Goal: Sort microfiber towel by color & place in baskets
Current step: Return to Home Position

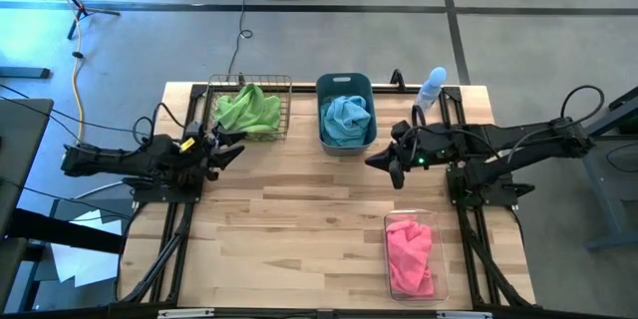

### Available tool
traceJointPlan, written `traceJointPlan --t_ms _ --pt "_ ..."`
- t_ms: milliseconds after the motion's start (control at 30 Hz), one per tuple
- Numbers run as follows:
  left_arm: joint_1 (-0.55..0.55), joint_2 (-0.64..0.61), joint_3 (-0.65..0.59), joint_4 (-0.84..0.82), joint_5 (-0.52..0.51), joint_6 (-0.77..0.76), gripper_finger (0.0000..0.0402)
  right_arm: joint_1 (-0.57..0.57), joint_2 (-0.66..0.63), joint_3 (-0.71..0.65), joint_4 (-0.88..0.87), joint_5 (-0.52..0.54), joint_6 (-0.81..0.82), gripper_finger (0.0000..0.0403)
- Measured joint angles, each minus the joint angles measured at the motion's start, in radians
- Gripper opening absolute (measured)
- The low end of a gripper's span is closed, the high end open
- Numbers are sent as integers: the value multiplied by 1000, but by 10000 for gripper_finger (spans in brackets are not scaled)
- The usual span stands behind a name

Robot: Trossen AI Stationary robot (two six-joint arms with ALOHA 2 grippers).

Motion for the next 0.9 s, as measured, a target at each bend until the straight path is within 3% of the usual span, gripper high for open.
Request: traceJointPlan --t_ms 467,900 --pt "0 -188 -128 -13 -14 -55 250 0 -10 2 26 16 0 0" --pt "0 -209 -128 -59 -36 -80 250 6 -145 -108 16 18 -57 0"
